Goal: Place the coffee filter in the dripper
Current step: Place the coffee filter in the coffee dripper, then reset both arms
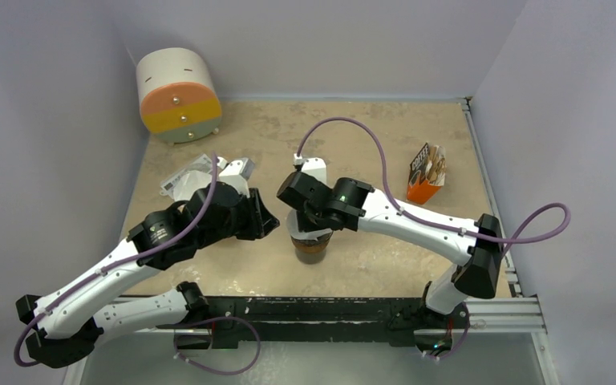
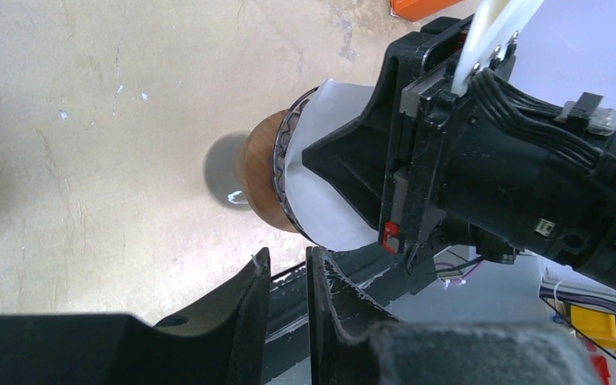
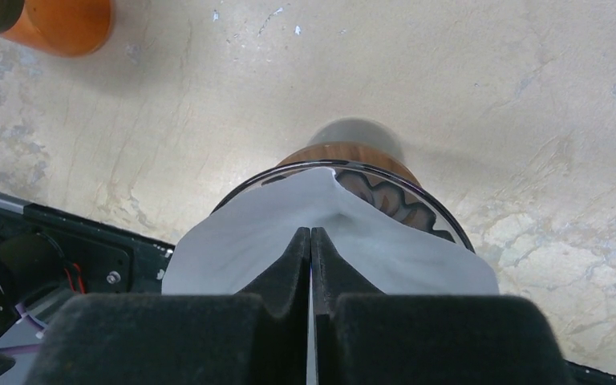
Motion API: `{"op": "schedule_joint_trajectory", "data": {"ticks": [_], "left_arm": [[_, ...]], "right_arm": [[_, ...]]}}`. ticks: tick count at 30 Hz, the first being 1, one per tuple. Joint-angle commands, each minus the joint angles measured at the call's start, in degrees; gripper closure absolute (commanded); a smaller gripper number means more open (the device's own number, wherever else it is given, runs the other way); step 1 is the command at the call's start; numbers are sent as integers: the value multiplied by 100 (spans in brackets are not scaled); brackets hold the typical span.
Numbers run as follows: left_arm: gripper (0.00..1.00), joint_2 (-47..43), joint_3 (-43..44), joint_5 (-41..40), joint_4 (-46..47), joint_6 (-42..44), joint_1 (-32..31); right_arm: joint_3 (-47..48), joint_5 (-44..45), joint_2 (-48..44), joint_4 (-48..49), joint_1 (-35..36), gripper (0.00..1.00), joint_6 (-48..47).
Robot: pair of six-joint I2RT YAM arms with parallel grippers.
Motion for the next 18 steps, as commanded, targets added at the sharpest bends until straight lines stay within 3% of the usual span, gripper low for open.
{"op": "schedule_joint_trajectory", "data": {"ticks": [1, 14, 18], "left_arm": [[79, 36, -16, 39, 121, 117, 38], [78, 197, 29, 55, 88, 291, 38], [76, 293, 118, 33, 36, 407, 38]], "right_arm": [[219, 148, -343, -157, 2, 100, -67], [176, 198, -1275, -298, 3, 100, -75], [-24, 451, -1700, -257, 2, 87, -177]]}}
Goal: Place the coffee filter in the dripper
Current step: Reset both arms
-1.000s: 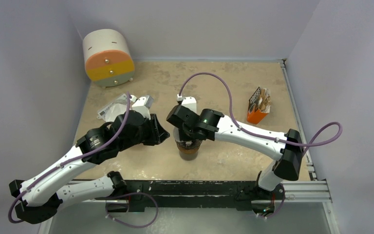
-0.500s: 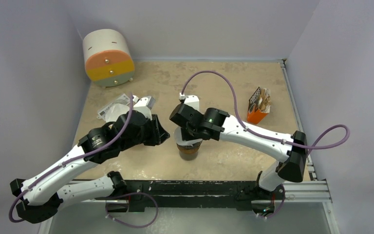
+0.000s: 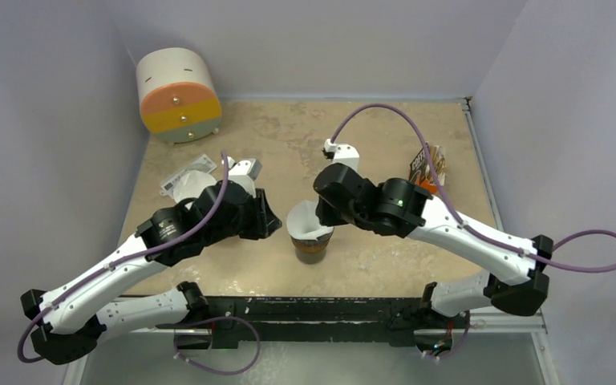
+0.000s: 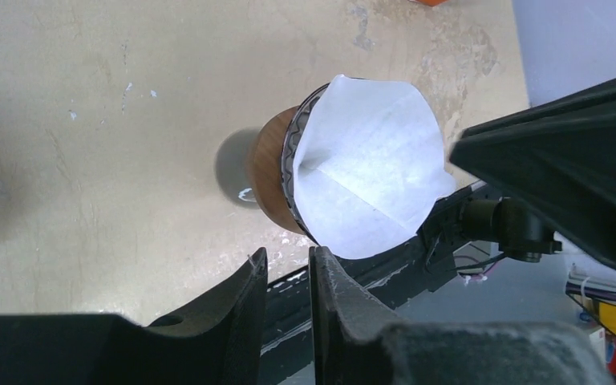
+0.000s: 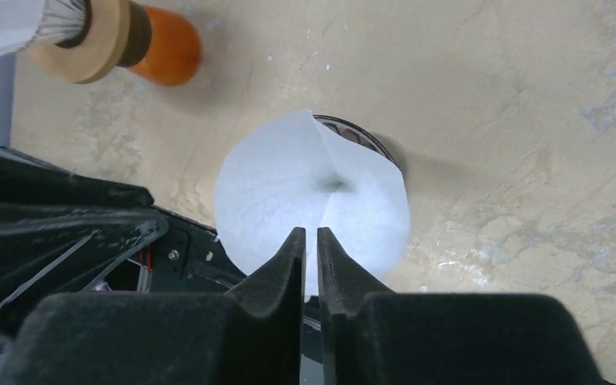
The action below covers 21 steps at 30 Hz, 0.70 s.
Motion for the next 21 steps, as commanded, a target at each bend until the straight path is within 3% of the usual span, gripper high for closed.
{"op": "schedule_joint_trajectory", "data": {"ticks": [1, 6, 12, 21], "left_arm": [[74, 99, 145, 16, 22, 277, 38], [61, 220, 355, -157, -135, 492, 38], [55, 290, 645, -516, -497, 754, 38], [26, 135, 728, -1178, -993, 775, 38]], "right_arm": [[-70, 517, -519, -131, 3, 81, -160], [-287, 1026, -1052, -340, 2, 63, -311], [-777, 1542, -1641, -623, -7, 41, -409], [-1736, 1813, -2483, -1094, 2, 21, 92]]}}
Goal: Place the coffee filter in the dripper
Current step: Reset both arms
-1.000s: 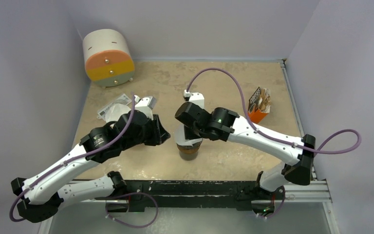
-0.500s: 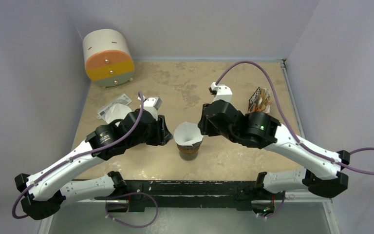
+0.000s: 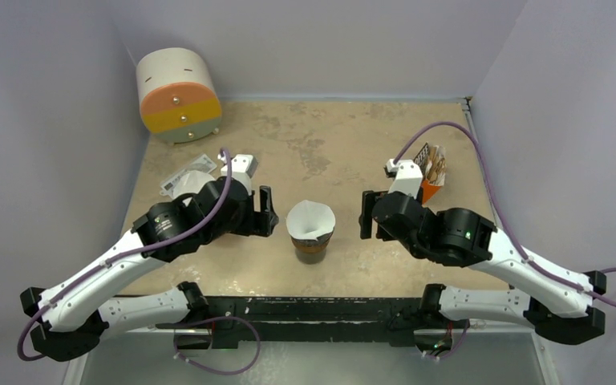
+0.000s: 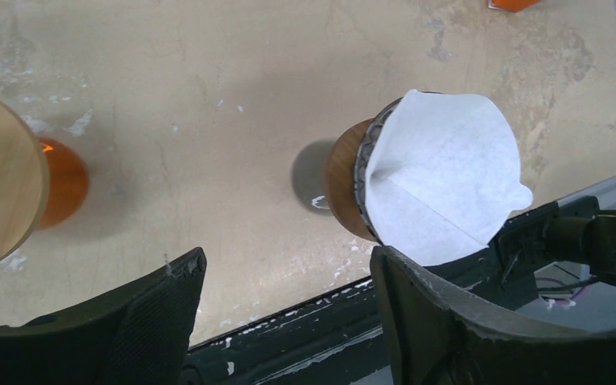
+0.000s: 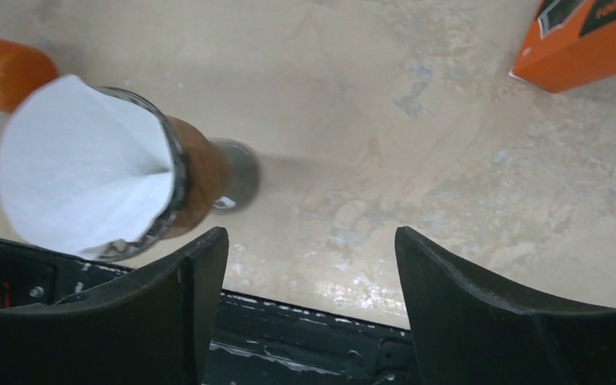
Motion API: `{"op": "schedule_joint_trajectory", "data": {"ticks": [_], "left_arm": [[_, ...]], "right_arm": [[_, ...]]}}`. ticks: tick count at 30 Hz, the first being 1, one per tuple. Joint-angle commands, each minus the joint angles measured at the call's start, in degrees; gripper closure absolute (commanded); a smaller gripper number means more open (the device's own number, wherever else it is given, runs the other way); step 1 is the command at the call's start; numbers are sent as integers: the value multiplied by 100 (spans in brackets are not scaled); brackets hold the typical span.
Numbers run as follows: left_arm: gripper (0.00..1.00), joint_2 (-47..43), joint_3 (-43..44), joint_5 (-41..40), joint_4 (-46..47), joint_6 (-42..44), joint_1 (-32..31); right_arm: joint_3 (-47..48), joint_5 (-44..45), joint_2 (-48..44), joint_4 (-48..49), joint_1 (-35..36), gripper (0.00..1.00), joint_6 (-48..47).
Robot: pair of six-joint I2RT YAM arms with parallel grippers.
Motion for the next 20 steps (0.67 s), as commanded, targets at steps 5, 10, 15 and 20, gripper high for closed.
{"op": "schedule_joint_trajectory", "data": {"ticks": [5, 10, 15, 20], "left_arm": [[21, -303, -12, -663, -260, 270, 38], [18, -713, -321, -579, -250, 541, 38], [18, -1225, -576, -311, -97, 712, 38], [19, -1455, -646, -8, -78, 792, 38]], "right_arm": [[-866, 419, -697, -491, -2, 1, 841], [-1274, 391, -1047, -674, 2, 1, 1397], [-1566, 382, -1489, -610, 3, 1, 1561], [-1787, 243, -1988, -407, 1, 1, 1307]]}}
